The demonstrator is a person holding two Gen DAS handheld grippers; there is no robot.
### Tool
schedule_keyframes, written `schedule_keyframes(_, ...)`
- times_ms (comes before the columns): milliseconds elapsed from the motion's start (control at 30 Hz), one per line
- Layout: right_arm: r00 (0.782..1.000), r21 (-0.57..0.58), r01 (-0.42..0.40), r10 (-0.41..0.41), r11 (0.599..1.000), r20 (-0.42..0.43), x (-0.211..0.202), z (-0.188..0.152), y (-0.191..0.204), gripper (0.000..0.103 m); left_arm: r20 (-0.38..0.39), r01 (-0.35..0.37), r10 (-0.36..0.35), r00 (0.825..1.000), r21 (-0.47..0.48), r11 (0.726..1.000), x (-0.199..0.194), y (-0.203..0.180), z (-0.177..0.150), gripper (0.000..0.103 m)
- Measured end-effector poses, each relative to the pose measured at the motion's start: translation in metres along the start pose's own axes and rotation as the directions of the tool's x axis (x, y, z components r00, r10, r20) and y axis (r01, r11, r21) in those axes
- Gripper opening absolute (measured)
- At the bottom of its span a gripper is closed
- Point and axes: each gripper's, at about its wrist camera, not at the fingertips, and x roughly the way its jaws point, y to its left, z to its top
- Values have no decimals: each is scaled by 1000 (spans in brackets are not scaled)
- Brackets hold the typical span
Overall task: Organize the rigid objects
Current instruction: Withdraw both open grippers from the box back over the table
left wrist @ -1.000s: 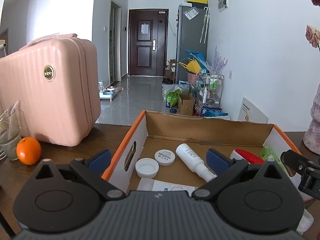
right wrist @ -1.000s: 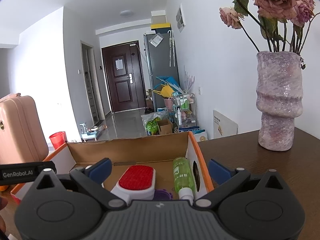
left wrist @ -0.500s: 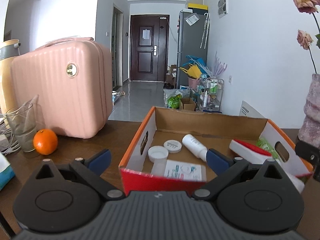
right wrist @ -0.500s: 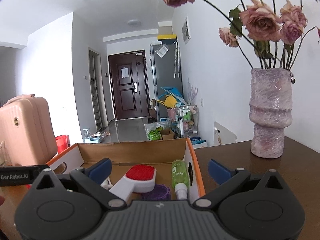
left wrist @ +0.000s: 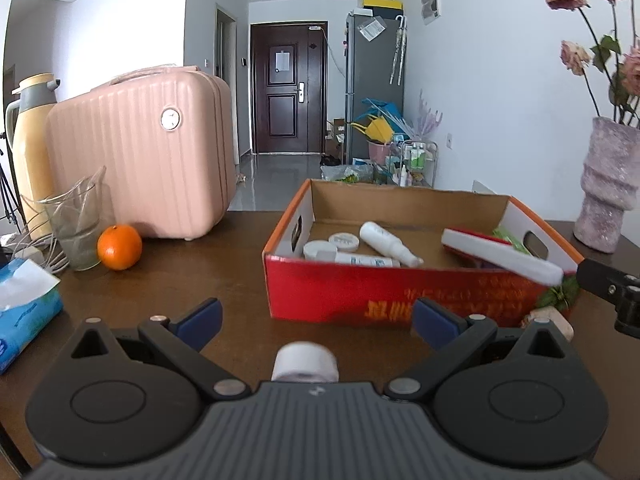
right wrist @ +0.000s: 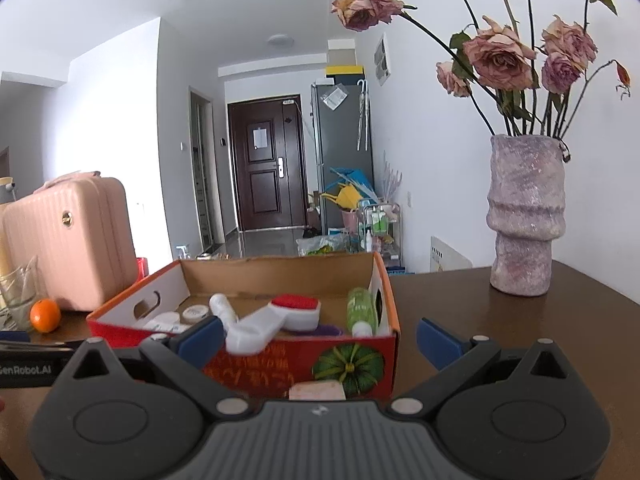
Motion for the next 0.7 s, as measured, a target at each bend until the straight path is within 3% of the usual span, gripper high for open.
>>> schedule_keyframes(467, 998, 0, 32, -32, 999, -60, -45, -26, -1, 103, -58, 1, -1, 998, 0, 1000, -43, 12, -31, 103)
schedule_keyframes(700, 996, 34, 54, -52, 998, -71, -43, -30, -11, 103, -76, -14, 14, 997, 6, 1000, -47, 12, -38, 103)
